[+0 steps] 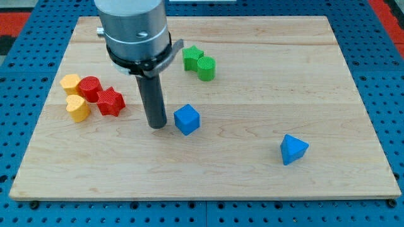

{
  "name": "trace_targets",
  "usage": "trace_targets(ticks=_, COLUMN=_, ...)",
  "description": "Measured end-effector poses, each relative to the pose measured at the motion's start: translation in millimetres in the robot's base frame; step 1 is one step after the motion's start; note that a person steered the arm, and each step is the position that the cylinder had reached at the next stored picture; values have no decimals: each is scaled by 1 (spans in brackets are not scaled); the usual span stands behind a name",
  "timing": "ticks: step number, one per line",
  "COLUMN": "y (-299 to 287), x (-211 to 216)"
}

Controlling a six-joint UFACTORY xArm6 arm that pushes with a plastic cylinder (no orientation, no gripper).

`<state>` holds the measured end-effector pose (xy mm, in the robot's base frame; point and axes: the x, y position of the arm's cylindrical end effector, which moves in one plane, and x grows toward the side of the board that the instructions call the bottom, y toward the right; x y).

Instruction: Place the blue cube to the top left of the blue triangle

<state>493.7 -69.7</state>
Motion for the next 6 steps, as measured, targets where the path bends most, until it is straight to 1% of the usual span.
trace_targets(ticks=1, y=34, x=0)
trace_targets(ticks=2, y=54, x=-1)
trace_targets(ticks=3, y=16, x=-8)
trace_targets(ticks=4, y=30, x=-28)
trace_targets(ticks=5, y=36, x=-28)
trace_targets(ticks=6, y=120, x=-16)
